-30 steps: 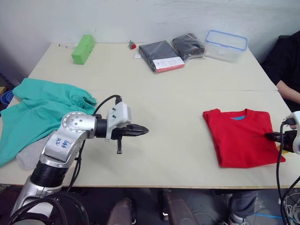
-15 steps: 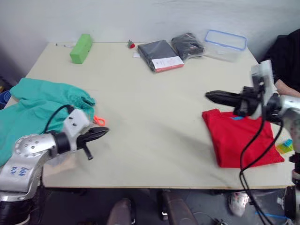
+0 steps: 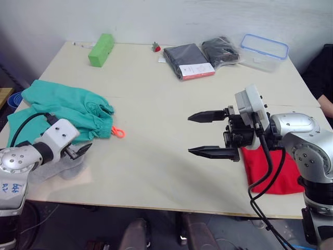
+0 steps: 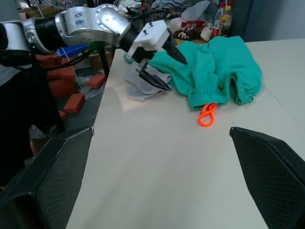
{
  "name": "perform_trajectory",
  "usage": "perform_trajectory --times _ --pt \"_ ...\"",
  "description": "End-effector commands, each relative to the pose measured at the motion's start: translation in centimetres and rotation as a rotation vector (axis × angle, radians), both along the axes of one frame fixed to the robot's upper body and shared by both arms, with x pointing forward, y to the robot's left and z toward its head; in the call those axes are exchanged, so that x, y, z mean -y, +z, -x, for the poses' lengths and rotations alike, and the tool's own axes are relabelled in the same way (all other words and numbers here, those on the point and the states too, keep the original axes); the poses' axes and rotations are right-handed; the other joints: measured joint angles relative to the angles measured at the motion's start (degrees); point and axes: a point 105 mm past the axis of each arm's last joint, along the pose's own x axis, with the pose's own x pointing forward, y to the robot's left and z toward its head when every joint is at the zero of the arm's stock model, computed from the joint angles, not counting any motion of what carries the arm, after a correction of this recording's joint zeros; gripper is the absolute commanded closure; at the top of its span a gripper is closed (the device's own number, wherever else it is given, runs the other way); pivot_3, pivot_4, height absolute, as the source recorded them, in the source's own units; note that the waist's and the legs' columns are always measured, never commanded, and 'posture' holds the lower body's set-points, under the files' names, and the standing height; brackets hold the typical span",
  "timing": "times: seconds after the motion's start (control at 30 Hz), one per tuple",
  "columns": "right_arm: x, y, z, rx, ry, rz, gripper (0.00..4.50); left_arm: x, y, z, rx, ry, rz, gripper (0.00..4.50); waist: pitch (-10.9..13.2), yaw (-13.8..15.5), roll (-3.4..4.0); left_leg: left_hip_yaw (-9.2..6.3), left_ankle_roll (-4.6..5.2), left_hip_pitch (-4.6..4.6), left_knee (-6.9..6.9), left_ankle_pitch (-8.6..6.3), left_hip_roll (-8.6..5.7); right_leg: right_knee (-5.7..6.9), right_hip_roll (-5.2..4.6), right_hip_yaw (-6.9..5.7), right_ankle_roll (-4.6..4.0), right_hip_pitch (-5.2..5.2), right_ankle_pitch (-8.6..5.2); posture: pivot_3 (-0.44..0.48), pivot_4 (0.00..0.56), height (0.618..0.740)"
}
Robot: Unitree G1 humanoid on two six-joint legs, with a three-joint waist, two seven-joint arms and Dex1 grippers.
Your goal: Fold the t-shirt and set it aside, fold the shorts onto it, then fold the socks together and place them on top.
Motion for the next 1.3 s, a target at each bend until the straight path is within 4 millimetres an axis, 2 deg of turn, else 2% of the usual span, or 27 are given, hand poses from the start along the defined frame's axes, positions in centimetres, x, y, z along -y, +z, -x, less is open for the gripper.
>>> perform_trajectory --times 0.03,0.17,0.23,0.33,0.43,0.67,0.73,0.8,0.9,0.93,1.0,1.07,1.13,1.23,1.3 --pt "0.1 0.4 0.4 0.087 -0.015 0.021 0.00 0.5 -0.4 -1.5 -0.015 -0.029 -0.068 0.02 0.00 0.00 0.00 -0.04 0.02 -0.09 0.00 0.01 0.00 -0.02 -0.01 -0.07 0.00 -0.04 0.00 0.000 0.150 0.740" --pt "0.2 0.4 0.2 0.105 -0.062 0.013 0.00 0.2 -1.5 -3.3 -0.043 -0.020 -0.142 0.02 0.00 -0.23 0.00 -0.09 0.02 -0.22 0.05 0.02 0.02 -0.01 0.00 -0.20 0.01 -0.12 0.00 0.000 0.150 0.740" --pt "0.3 0.4 0.2 0.119 -0.084 0.014 0.00 0.0 -2.2 -4.0 -0.056 -0.025 -0.169 0.42 0.00 -0.02 0.01 -0.12 0.02 -0.22 0.09 0.03 0.05 0.03 0.02 -0.25 0.01 -0.12 0.00 0.000 0.150 0.740" --pt "0.4 0.3 0.3 0.132 -0.110 0.014 0.00 -0.2 -2.7 -4.5 -0.066 -0.029 -0.169 1.23 0.00 0.01 0.00 -0.11 0.02 -0.20 0.18 0.10 0.07 0.16 0.01 -0.31 0.02 -0.08 0.01 0.000 0.150 0.740" --pt "0.6 0.4 0.5 0.139 -0.130 0.015 0.00 -0.2 -3.0 -5.0 -0.069 -0.026 -0.133 2.22 0.00 0.01 0.00 -0.07 0.04 -0.15 0.28 0.22 0.06 0.39 -0.03 -0.28 0.05 -0.07 0.02 0.000 0.150 0.740" --pt "1.0 0.3 0.7 0.151 -0.167 0.029 0.00 -0.3 -1.9 -5.8 -0.047 0.007 -0.016 4.43 -0.01 0.03 -0.01 -0.07 -0.03 0.02 0.24 0.55 0.07 0.56 -0.07 -0.36 0.07 0.06 0.11 0.000 0.150 0.740" --pt "1.1 0.3 0.7 0.152 -0.174 0.030 0.00 -0.9 -0.8 -5.9 -0.031 0.024 0.017 4.47 -0.01 -0.03 -0.02 -0.07 -0.03 0.02 0.24 0.56 0.07 0.56 -0.06 -0.36 0.07 0.06 0.11 0.000 0.150 0.740" --pt "1.2 0.3 0.8 0.154 -0.181 0.036 0.00 -1.2 1.2 -6.0 0.000 0.026 0.054 4.47 0.00 0.04 -0.03 -0.07 -0.04 -0.03 0.23 0.56 0.07 0.55 -0.05 -0.38 0.08 0.03 0.12 0.000 0.150 0.740" --pt "1.6 0.3 0.7 0.156 -0.190 0.051 0.00 -0.2 4.0 -6.1 0.046 -0.049 0.024 4.47 0.00 0.14 -0.08 -0.12 -0.05 -0.19 0.26 0.56 0.08 0.51 -0.05 -0.47 0.09 -0.06 0.12 0.000 0.150 0.740" --pt "1.7 0.2 0.7 0.157 -0.193 0.057 0.00 0.5 5.2 -6.1 0.062 -0.085 0.009 4.47 0.00 0.15 -0.08 -0.13 -0.05 -0.23 0.27 0.56 0.07 0.48 -0.05 -0.48 0.09 -0.06 0.12 0.000 0.150 0.740" --pt "2.0 0.1 0.9 0.154 -0.194 0.072 0.00 3.4 8.2 -6.0 0.096 -0.208 0.012 4.47 0.01 0.23 -0.10 -0.12 -0.05 -0.29 0.29 0.56 0.06 0.44 -0.07 -0.48 0.11 -0.08 0.14 0.000 0.150 0.740" --pt "2.2 -0.2 1.1 0.152 -0.191 0.090 0.00 6.7 10.5 -5.5 0.119 -0.342 0.001 4.47 0.01 0.66 -0.12 -0.17 -0.03 -0.46 0.39 0.57 0.06 0.39 -0.09 -0.58 0.16 -0.10 0.16 0.000 0.150 0.740" --pt "2.6 -0.5 1.0 0.160 -0.202 0.113 0.00 11.1 11.9 -4.7 0.129 -0.505 -0.009 4.47 0.00 1.14 -0.12 -0.17 0.02 -0.54 0.47 0.54 0.02 0.32 -0.10 -0.58 0.21 -0.09 0.19 0.000 0.150 0.740" --pt "3.1 -0.8 0.7 0.168 -0.232 0.126 0.00 16.8 12.2 -3.3 0.107 -0.688 0.018 4.47 0.00 1.57 -0.12 -0.11 0.16 -0.57 0.56 0.49 -0.06 0.31 -0.12 -0.50 0.28 -0.07 0.22 0.000 0.150 0.740" --pt "3.5 -1.0 0.6 0.164 -0.249 0.133 0.00 21.2 11.1 -1.9 0.033 -0.812 0.100 4.47 0.01 1.63 -0.12 -0.08 0.21 -0.60 0.67 0.46 -0.07 0.32 -0.09 -0.46 0.37 -0.06 0.25 0.000 0.150 0.740"
